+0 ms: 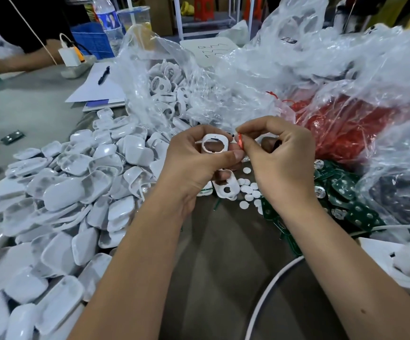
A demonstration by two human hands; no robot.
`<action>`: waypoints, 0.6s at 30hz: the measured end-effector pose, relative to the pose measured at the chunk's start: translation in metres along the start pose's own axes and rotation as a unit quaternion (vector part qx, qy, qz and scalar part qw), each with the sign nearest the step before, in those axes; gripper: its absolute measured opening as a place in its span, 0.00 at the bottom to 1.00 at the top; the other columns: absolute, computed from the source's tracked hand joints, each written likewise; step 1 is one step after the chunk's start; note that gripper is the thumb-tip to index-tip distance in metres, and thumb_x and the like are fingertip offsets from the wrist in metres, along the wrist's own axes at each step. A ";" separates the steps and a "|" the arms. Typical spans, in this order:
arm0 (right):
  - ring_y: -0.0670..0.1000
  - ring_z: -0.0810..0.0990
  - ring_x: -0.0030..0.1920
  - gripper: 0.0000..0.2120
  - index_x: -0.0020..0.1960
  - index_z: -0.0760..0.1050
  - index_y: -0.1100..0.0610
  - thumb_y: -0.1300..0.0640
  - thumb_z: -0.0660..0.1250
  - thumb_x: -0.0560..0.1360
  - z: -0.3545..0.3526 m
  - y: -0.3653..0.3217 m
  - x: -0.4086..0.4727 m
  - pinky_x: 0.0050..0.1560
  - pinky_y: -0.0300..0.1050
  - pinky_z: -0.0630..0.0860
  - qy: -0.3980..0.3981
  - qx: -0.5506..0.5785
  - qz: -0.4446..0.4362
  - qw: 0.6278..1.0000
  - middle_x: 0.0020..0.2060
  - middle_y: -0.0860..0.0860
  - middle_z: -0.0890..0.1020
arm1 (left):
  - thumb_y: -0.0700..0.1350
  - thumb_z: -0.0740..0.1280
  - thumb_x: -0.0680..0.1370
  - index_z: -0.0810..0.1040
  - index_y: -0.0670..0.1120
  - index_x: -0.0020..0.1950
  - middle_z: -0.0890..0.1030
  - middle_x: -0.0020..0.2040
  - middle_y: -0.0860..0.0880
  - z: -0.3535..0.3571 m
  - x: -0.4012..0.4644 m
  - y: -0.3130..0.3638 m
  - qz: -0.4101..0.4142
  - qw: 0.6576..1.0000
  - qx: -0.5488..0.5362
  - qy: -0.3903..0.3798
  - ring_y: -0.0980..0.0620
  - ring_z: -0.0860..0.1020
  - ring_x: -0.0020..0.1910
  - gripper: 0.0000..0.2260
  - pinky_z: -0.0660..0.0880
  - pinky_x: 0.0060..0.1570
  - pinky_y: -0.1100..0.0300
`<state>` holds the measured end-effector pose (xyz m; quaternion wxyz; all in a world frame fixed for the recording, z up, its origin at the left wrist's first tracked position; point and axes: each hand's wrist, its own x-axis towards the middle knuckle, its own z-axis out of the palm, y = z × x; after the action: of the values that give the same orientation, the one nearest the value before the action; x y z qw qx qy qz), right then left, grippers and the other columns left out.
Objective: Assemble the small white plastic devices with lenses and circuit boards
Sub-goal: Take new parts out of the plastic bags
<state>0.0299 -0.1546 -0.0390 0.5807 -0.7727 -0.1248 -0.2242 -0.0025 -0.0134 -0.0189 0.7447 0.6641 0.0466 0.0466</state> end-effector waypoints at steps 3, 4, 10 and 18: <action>0.42 0.75 0.31 0.09 0.44 0.86 0.51 0.65 0.76 0.72 0.000 -0.001 -0.001 0.35 0.34 0.69 0.010 -0.039 -0.042 0.998 0.39 0.43 0.84 | 0.30 0.78 0.69 0.81 0.39 0.50 0.84 0.38 0.45 0.002 0.000 -0.001 0.009 1.000 -0.001 0.008 0.48 0.84 0.34 0.13 0.80 0.33 0.58; 0.42 0.75 0.31 0.09 0.44 0.86 0.51 0.65 0.76 0.72 0.000 -0.001 -0.001 0.35 0.32 0.67 0.011 -0.051 -0.054 0.997 0.38 0.43 0.83 | 0.30 0.78 0.69 0.81 0.38 0.50 0.84 0.38 0.45 0.002 0.001 -0.002 0.009 1.000 -0.001 0.009 0.48 0.84 0.35 0.13 0.80 0.33 0.58; 0.38 0.76 0.36 0.08 0.45 0.86 0.55 0.67 0.76 0.71 -0.001 -0.002 -0.002 0.40 0.27 0.65 0.017 -0.097 -0.098 0.990 0.37 0.43 0.80 | 0.33 0.79 0.70 0.82 0.43 0.47 0.81 0.37 0.46 0.002 0.002 -0.003 -0.012 1.000 -0.009 0.003 0.47 0.85 0.38 0.10 0.81 0.38 0.55; 0.37 0.77 0.36 0.08 0.45 0.87 0.54 0.66 0.76 0.73 -0.004 -0.001 -0.001 0.39 0.26 0.67 0.029 -0.095 -0.087 0.991 0.40 0.46 0.83 | 0.36 0.77 0.73 0.83 0.43 0.44 0.79 0.32 0.49 0.007 0.002 -0.007 0.031 0.999 -0.005 -0.008 0.46 0.81 0.35 0.06 0.77 0.35 0.57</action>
<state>0.0275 -0.1584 -0.0374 0.4862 -0.8038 -0.1529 -0.3068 0.0000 -0.0208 -0.0247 0.7467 0.6618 0.0196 0.0643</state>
